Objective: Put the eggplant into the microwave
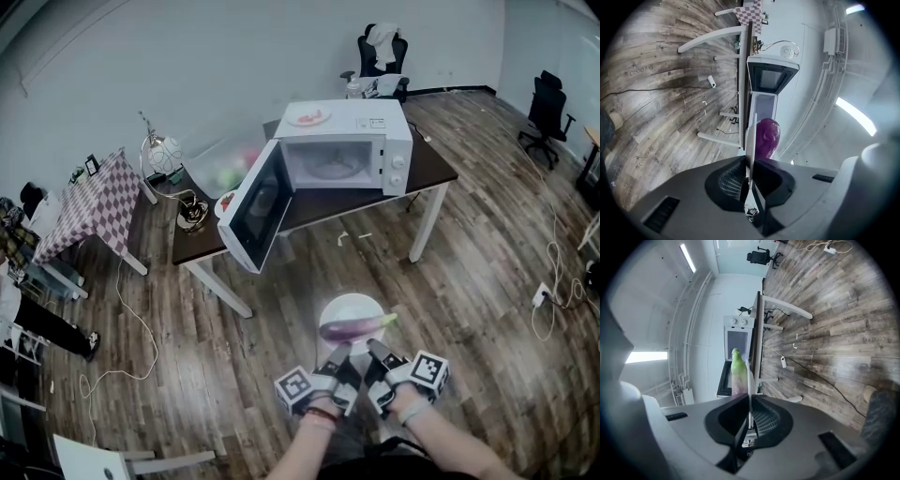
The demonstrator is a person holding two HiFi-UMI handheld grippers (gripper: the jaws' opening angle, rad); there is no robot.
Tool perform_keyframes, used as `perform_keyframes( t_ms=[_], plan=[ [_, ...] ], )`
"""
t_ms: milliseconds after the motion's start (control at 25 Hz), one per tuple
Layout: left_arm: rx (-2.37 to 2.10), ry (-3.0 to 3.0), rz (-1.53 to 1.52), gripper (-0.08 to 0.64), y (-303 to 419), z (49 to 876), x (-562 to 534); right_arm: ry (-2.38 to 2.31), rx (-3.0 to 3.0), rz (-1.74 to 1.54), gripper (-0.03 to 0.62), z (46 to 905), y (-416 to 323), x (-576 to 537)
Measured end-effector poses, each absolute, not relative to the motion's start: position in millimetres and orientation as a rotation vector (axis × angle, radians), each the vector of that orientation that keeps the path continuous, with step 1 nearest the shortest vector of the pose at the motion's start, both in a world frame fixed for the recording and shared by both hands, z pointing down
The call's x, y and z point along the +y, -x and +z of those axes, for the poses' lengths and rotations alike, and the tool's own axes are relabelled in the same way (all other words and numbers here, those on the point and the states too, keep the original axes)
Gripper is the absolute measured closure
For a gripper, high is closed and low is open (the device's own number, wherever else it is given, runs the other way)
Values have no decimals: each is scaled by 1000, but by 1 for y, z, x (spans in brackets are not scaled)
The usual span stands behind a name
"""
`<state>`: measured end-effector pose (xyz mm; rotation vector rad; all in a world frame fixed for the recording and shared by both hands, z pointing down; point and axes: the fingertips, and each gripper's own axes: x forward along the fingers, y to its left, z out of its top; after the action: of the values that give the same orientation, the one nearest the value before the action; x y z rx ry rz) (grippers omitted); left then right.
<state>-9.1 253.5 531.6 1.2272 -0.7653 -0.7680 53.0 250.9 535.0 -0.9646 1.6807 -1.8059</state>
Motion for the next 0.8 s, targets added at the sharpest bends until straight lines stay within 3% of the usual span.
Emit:
perform_keyframes(
  t_ms=[800],
  plan=[
    [-733, -1255, -712, 526, 36, 538, 164, 974, 1599, -1762, 566, 541, -28, 166]
  ],
)
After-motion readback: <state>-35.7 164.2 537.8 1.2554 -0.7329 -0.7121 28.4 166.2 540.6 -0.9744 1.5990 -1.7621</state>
